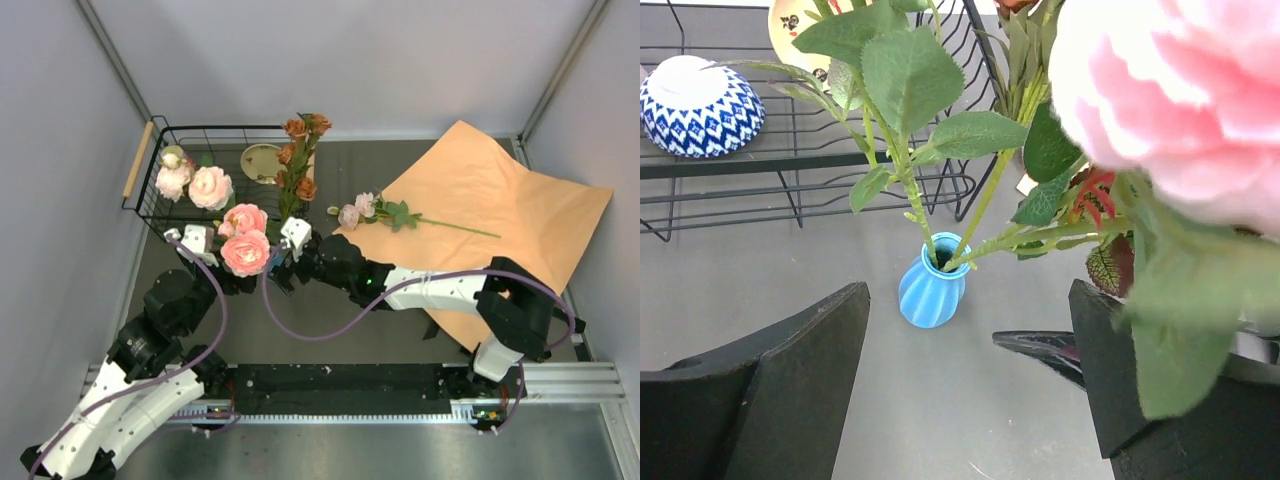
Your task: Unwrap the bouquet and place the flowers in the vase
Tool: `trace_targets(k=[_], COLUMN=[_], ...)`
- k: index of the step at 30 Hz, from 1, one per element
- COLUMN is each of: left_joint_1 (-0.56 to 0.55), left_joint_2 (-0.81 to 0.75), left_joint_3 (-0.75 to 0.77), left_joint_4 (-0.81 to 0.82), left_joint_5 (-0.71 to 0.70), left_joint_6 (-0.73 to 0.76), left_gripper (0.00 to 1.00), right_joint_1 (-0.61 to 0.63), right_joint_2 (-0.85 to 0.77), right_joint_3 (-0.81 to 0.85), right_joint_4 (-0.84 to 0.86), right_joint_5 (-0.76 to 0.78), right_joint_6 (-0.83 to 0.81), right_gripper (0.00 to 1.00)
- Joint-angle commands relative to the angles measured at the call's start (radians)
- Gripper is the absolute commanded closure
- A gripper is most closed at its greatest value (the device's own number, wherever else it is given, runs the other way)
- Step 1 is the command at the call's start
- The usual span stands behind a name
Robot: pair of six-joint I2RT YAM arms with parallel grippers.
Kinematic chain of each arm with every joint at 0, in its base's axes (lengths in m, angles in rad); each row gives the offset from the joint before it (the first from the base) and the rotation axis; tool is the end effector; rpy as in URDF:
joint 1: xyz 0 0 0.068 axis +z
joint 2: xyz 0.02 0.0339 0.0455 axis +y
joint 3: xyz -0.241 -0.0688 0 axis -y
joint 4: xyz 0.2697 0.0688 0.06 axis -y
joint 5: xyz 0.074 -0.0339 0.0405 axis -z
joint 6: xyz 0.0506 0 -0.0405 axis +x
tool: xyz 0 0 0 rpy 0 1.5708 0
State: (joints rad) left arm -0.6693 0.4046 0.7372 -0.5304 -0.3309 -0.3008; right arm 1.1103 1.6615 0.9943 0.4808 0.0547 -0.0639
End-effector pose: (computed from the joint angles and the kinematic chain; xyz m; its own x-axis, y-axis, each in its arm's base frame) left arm 0.1304 -0.0822 0.3292 -0.2470 -0.1619 -0.9554 0.2762 0.9333 -0.2295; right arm 0.1861 0.3689 0.2107 -0.0266 -0.1971 -0.9800 -0.8741 0.4803 -0.0729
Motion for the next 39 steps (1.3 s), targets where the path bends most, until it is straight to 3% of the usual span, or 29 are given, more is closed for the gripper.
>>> trace_targets(k=[1, 8, 15, 21, 25, 28, 29, 30, 31, 39], left_joint_1=[-0.001, -0.001, -0.001, -0.003, -0.004, -0.006, -0.007, -0.007, -0.01, -0.016], left_joint_2=[-0.021, -0.044, -0.078, -0.2, -0.216, -0.204, -0.201, -0.199, -0.193, -0.151], left_joint_3=[0.014, 0.048, 0.151, 0.244, 0.31, 0.346, 0.349, 0.349, 0.349, 0.373], left_joint_4=[0.014, -0.043, -0.215, -0.319, -0.319, -0.304, -0.296, -0.284, -0.28, -0.281], left_joint_5=[-0.007, 0.021, 0.108, 0.121, 0.118, 0.116, 0.113, 0.11, 0.112, 0.121], left_joint_6=[-0.015, -0.024, -0.021, -0.023, -0.015, -0.001, 0.005, 0.008, 0.012, 0.052], left_gripper=[0.13, 0.12, 0.11, 0.11, 0.11, 0.12, 0.12, 0.12, 0.12, 0.12], right_joint_1=[-0.007, -0.007, -0.066, -0.298, -0.467, -0.721, -0.786, -0.902, -0.931, -0.949], right_joint_2=[-0.08, -0.138, -0.285, -0.548, -0.612, -0.496, -0.447, -0.328, -0.28, 0.009], right_joint_3=[0.003, -0.037, -0.147, -0.316, -0.379, -0.382, -0.35, -0.314, -0.265, 0.0], right_joint_4=[-0.05, -0.119, -0.251, -0.433, -0.458, -0.432, -0.432, -0.444, -0.52, -0.623], right_joint_5=[-0.033, 0.011, 0.063, 0.097, 0.163, 0.035, -0.023, -0.065, -0.11, -0.101], right_joint_6=[0.027, 0.055, 0.056, 0.069, -0.16, -0.24, -0.26, -0.26, -0.264, -0.614], right_gripper=[0.01, 0.01, 0.01, 0.02, 0.06, 0.21, 0.36, 0.39, 0.43, 0.43])
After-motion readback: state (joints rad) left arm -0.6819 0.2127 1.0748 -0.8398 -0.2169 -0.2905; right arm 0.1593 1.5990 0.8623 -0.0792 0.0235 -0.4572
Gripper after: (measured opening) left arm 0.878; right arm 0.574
